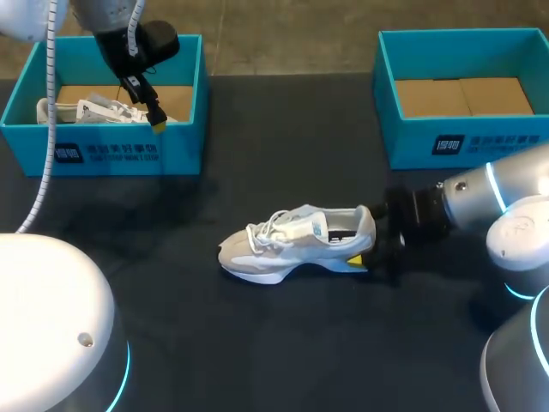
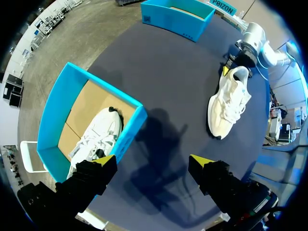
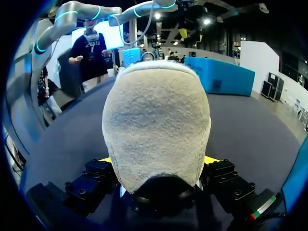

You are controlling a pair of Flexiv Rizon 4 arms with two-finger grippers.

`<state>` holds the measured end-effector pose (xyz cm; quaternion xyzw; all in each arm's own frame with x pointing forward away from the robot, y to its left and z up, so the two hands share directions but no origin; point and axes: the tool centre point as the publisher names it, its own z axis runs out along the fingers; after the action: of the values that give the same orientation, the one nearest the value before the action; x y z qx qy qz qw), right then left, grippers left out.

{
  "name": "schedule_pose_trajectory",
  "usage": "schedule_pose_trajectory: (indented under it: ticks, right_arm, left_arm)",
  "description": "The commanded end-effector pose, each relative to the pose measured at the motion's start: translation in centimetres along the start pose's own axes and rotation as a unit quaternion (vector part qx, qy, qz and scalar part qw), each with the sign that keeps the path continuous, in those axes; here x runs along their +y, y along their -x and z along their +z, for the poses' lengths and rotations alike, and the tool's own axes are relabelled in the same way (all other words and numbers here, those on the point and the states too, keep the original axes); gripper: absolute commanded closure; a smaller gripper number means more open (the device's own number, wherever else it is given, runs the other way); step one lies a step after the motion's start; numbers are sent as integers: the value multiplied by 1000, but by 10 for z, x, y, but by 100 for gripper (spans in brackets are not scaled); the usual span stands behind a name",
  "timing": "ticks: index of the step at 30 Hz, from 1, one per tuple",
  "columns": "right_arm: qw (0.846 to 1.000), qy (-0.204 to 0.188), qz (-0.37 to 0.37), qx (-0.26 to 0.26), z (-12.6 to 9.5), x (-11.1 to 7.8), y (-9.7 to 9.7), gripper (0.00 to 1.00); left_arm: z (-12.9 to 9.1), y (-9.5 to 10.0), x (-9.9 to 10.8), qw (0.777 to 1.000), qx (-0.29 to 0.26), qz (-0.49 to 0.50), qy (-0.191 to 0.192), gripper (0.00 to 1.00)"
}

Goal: Take the shoe out of the shoebox, open the shoe tongue, remove and reinsert the insole, then place the shoe into the shoebox

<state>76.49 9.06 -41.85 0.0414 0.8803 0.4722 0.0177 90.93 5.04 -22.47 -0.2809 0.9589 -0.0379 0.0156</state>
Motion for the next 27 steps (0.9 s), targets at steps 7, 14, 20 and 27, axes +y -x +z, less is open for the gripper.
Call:
schedule_pose_trajectory:
  ticks: [7, 14, 20, 27]
  right_arm:
    - [1000, 8, -8, -16, 8, -2, -5, 100]
    - [1000, 6, -8, -16, 9, -1, -5, 100]
    - [1000, 6, -8, -16, 9, -1, -5, 100]
    - [1000, 6, -8, -16, 9, -1, -5, 100]
  left_arm:
    - [0, -1, 1, 1000, -1, 0, 0, 0]
    - [0, -1, 1, 1000, -1, 0, 0, 0]
    - [0, -1, 1, 1000, -1, 0, 0, 0]
    - [0, -1, 1, 1000, -1, 0, 0, 0]
